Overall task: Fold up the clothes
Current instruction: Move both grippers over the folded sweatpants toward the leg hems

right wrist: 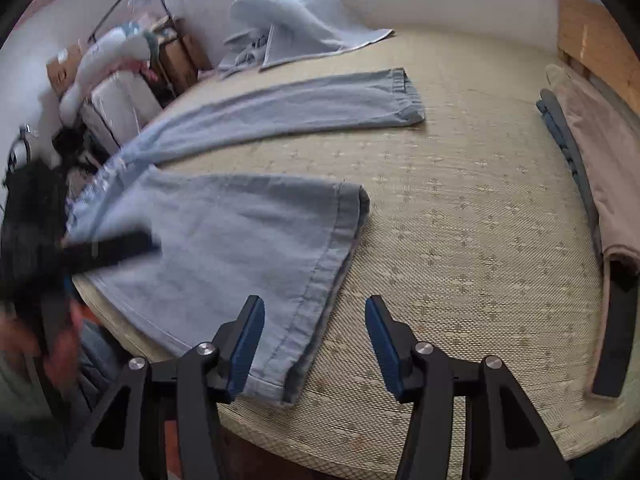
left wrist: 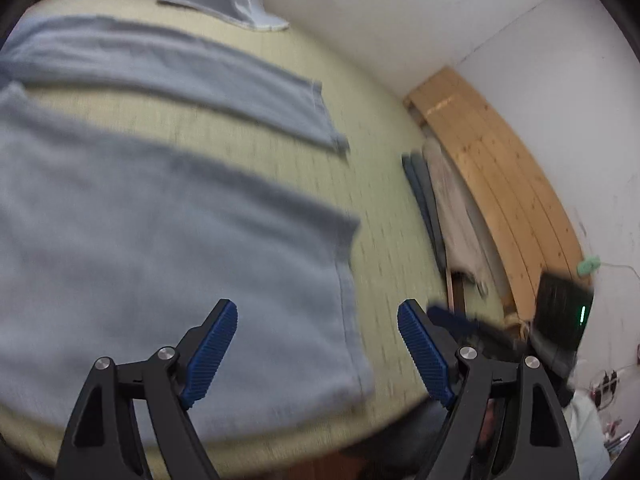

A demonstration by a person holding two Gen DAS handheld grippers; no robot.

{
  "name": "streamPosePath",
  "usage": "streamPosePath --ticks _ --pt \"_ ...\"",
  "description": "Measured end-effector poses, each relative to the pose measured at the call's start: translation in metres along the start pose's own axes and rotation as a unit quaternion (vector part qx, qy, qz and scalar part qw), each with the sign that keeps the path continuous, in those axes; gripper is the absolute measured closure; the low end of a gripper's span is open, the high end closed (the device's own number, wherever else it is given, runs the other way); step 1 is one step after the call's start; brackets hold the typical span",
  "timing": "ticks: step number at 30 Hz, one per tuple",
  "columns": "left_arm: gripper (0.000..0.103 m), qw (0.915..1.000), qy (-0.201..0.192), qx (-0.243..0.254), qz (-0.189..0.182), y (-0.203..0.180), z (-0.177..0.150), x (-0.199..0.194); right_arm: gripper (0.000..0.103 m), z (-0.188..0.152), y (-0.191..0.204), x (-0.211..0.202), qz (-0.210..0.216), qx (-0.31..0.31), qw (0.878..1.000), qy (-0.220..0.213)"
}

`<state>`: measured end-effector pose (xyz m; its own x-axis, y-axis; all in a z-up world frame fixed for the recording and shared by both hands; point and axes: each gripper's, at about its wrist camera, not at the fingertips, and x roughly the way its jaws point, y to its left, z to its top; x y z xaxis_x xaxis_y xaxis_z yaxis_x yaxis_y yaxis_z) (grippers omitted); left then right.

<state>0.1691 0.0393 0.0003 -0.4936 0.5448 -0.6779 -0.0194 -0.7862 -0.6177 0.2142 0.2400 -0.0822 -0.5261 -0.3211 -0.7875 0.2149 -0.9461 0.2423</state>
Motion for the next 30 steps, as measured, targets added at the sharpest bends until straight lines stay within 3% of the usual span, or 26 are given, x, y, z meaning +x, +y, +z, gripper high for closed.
streamPosePath --ticks 5,10,15,21,26,30 --pt "0.017 0.9980 0.046 -0.043 0.001 -0.002 -0.045 0.004 0.045 0.003 0.003 -0.009 -0.002 0.000 1.000 -0.026" --pt "0.017 0.9910 0.056 -0.121 -0.002 0.010 -0.075 0.001 0.041 0.007 0.014 -0.011 0.006 -0.015 0.999 -0.039" --pt "0.017 0.9744 0.051 -0.219 -0.011 0.047 -0.082 -0.002 0.040 0.009 0.024 -0.014 0.016 -0.031 0.998 -0.048" --pt "0.017 0.9693 0.022 -0.244 -0.015 0.062 -0.071 -0.008 0.037 0.008 0.038 -0.015 0.024 -0.060 0.996 -0.060" --pt "0.017 0.9618 -0.006 -0.272 -0.028 0.078 -0.065 -0.020 0.037 -0.005 0.075 -0.007 0.033 -0.155 0.986 -0.054" --pt "0.017 0.9587 -0.023 -0.281 -0.042 0.085 -0.060 -0.032 0.037 -0.022 0.110 0.007 0.036 -0.243 0.969 -0.032"
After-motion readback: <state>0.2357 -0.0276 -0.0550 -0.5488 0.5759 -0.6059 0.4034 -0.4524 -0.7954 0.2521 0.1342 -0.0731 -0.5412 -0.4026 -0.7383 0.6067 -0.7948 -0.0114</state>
